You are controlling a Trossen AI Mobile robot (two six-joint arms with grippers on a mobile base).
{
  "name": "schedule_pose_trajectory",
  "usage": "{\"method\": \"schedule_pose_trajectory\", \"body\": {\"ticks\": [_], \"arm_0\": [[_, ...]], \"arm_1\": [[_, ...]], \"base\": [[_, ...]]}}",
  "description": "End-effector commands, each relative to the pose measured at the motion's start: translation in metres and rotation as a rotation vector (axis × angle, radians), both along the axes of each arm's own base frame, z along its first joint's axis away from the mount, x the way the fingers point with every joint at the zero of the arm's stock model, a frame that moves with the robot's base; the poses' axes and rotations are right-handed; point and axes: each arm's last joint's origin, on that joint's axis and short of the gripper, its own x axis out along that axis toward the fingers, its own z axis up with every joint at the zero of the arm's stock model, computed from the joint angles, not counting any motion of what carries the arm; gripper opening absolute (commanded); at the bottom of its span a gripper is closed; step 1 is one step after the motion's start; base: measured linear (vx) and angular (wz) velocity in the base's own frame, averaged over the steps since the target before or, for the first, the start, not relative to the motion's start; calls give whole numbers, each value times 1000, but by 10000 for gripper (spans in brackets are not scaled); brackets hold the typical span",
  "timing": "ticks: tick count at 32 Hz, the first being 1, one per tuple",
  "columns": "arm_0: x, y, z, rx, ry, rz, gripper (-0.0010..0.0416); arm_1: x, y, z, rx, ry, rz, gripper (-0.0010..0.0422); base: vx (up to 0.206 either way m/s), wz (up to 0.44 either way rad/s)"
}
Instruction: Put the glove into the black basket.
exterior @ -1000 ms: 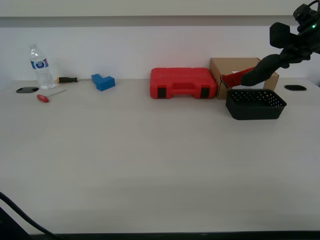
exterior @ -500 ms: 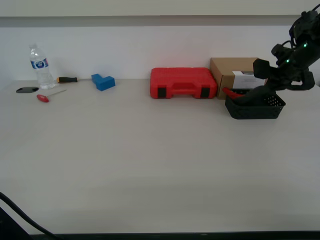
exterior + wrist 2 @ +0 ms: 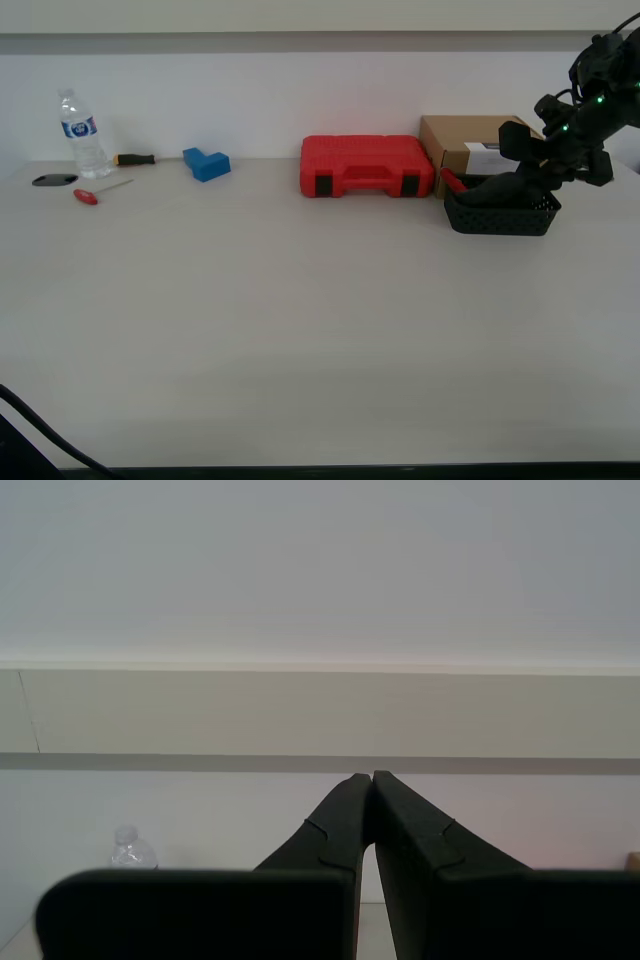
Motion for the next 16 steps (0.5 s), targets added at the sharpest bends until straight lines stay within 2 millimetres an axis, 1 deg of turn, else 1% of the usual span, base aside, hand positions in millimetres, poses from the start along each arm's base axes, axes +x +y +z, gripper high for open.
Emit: {"method": "schedule_pose_trajectory", "body": {"ticks": [1, 4, 7, 8, 11, 12, 13, 16], "arm_0": [[3, 0, 2, 4, -30, -1, 139], [6, 0, 5, 28, -71, 6, 154], [9, 0, 12, 56, -94, 9, 156], [11, 1, 25, 59, -125, 15, 153], [12, 1, 46, 59, -179, 24, 148], [13, 1, 48, 58, -185, 24, 147], [12, 1, 60, 57, -210, 27, 145], [13, 2, 73, 68, -244, 41, 144]], "arm_1": [[0, 0, 0, 0, -4, 0, 0], [0, 0, 0, 0, -4, 0, 0], [0, 0, 0, 0, -4, 0, 0], [0, 0, 0, 0, -4, 0, 0], [0, 0, 1, 0, -5, 0, 0], [0, 0, 1, 0, -4, 0, 0], [0, 0, 1, 0, -4, 0, 0], [0, 0, 1, 0, -4, 0, 0]], "base": [[0, 0], [0, 0], [0, 0], [0, 0], [0, 0], [0, 0], [0, 0], [0, 0]]}}
